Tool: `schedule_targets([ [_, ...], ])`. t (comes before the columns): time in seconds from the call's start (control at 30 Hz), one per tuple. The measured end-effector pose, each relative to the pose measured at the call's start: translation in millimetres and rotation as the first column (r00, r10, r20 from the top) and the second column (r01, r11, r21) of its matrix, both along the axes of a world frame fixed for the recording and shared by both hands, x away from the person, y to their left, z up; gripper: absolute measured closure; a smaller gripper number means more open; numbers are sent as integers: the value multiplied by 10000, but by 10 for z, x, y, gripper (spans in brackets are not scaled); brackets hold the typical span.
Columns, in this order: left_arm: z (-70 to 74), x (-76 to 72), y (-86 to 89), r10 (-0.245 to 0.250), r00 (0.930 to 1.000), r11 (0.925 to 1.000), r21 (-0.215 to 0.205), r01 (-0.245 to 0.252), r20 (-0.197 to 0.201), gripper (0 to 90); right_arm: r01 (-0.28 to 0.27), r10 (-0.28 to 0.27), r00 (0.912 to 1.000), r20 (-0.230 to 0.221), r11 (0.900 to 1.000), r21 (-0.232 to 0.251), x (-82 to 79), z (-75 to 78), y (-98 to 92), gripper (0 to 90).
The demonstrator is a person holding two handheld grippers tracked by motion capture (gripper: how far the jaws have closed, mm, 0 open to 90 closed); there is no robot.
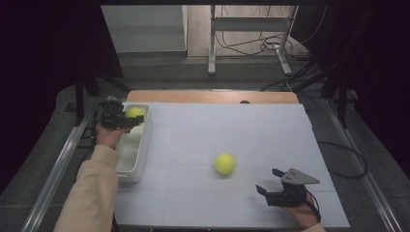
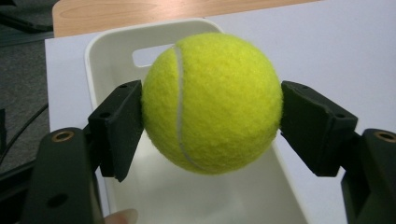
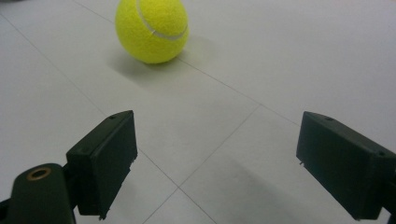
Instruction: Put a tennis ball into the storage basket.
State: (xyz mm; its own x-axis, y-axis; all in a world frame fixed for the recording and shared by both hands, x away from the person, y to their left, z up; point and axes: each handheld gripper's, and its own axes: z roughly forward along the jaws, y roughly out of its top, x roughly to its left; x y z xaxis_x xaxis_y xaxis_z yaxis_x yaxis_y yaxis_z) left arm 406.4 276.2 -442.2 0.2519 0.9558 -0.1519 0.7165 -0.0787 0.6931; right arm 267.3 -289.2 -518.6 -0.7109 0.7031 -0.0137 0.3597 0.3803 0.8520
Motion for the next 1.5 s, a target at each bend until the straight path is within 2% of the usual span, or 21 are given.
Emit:
schedule_targets([
  [0.1,26,-12,-5,70,9999,9996,-289,-74,-114,119,18,-18,10000,-1,10000,22,1,1,-2,130],
  [0.13,34,-21,-6,77,10000,9997,-231,-77,-23,107,19,-19,10000,-6,10000,18,1,1,-2,130],
  [0.2,46,-34,-3,79,9999,9997,-239,-76,90,99,12,-12,10000,-2,10000,14,1,1,-1,130],
  [0.23,62,-52,-2,64,9998,9991,-419,-57,176,99,7,-7,10000,3,10000,8,0,1,-1,130],
  [0.3,102,-92,3,-62,9989,9986,-527,86,465,95,3,-3,10000,13,10000,8,-2,1,0,130],
  [0.5,173,-180,-20,-480,9956,9957,-757,541,799,101,13,-13,10000,-4,10000,15,0,1,-1,130],
  [0.57,201,-237,-34,-688,9921,9927,-912,785,1048,104,24,-24,10000,8,10000,23,-1,2,-1,130],
  [0.7,235,-319,-80,-1065,9860,9872,-1050,1203,1279,111,46,-46,10000,17,10000,42,-1,4,-4,130],
  [0.87,299,-452,-161,-1533,9716,9772,-1186,1762,1801,115,119,-119,9999,-4,9999,99,4,7,-19,131],
  [0.93,310,-492,-181,-1608,9676,9749,-1214,1864,1946,116,104,-105,9999,9,9999,104,5,9,-18,131],
  [1.1,308,-546,-210,-1651,9638,9723,-1292,1947,2095,120,73,-73,10000,27,9999,150,11,10,-15,131],
  [1.2,306,-597,-237,-1761,9599,9713,-1201,2055,2181,122,127,-126,9999,-35,9998,118,18,4,-18,130],
  [1.37,301,-676,-266,-1752,9530,9642,-1527,2169,2472,129,206,-205,9998,-42,9995,235,19,8,-29,130],
  [1.5,315,-723,-299,-1809,9471,9596,-1635,2290,2651,130,231,-231,9997,-15,9994,249,28,14,-27,130],
])
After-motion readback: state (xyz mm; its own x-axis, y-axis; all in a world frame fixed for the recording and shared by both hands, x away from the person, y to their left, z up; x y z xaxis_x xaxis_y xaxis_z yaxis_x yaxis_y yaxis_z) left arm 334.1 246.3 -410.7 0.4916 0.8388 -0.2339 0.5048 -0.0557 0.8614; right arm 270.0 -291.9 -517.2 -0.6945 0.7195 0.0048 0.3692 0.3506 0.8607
